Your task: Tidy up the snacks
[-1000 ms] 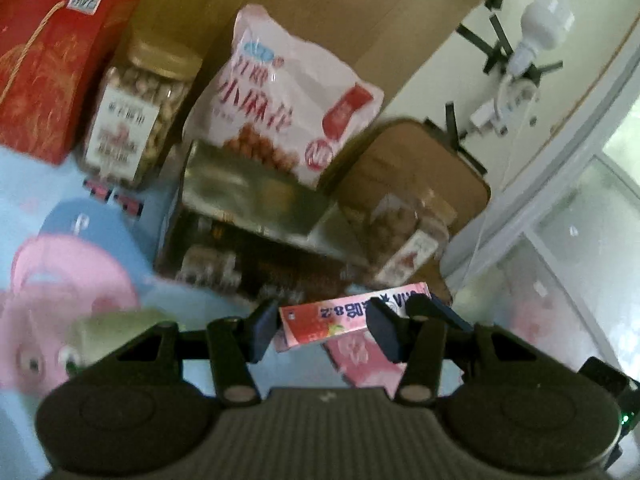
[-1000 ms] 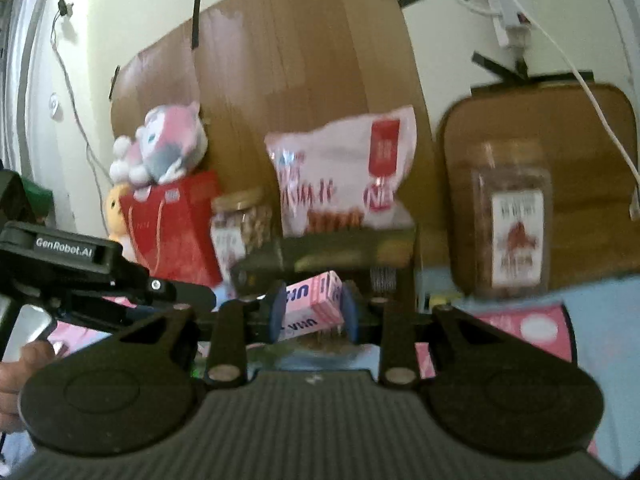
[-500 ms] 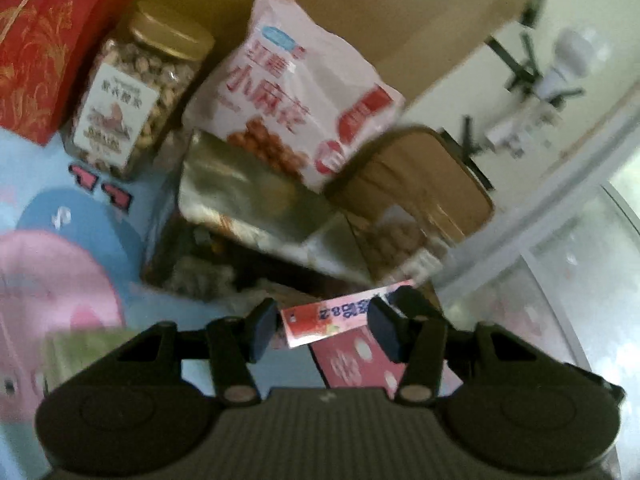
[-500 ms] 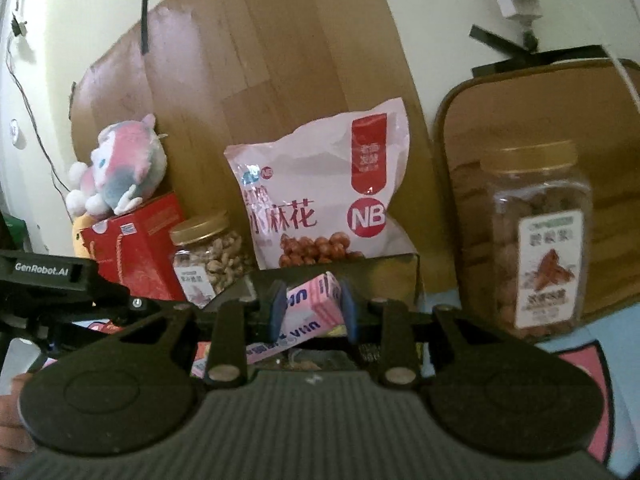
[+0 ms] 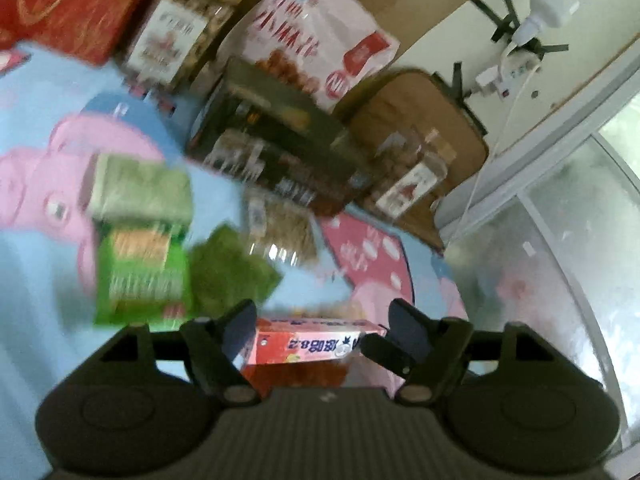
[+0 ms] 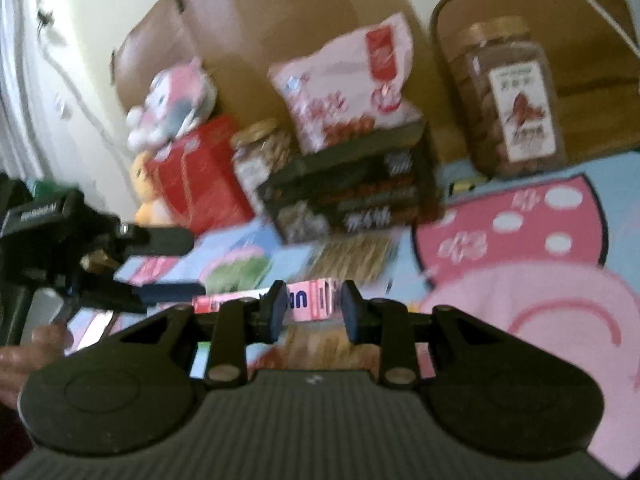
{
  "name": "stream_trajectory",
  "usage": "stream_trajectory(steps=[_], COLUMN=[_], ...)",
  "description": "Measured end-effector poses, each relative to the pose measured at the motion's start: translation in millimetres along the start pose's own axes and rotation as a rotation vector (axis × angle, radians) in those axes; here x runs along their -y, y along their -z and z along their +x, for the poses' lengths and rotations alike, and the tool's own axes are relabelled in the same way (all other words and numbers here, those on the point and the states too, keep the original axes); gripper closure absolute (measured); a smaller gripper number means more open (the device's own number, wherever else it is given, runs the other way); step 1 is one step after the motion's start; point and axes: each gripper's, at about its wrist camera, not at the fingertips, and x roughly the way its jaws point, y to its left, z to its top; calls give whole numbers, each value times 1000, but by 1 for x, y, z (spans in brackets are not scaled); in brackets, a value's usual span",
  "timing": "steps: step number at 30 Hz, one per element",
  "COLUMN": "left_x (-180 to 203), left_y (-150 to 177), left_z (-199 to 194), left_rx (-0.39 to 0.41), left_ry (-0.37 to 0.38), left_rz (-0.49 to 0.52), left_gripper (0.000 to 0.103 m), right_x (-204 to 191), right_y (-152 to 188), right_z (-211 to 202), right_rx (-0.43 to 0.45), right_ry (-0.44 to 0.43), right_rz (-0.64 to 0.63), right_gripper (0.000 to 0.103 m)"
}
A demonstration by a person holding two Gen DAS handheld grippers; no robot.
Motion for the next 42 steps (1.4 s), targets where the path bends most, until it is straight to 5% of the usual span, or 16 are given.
stream_trajectory(steps=[14,24,32,42], left_x=[-20,-44,-38,1], left_y=[25,17,18,-47], left_z=[-40,-24,-7,-16], left_rx=[43,26,-17,127], left_ry=[29,2,17,47], left_rz=[-2,-76,-33,126], left_gripper=[29,29,43,43], right_x=[-22,-20,-35,-33], right_y=[30,27,29,-30], right_z=[-1,0,5,16], right_rx=[-67,-58,-52,83], right_ry=[-29,-12,30,36], right_rz=[-90,-103,-204,-268], right_gripper=[68,66,73,74])
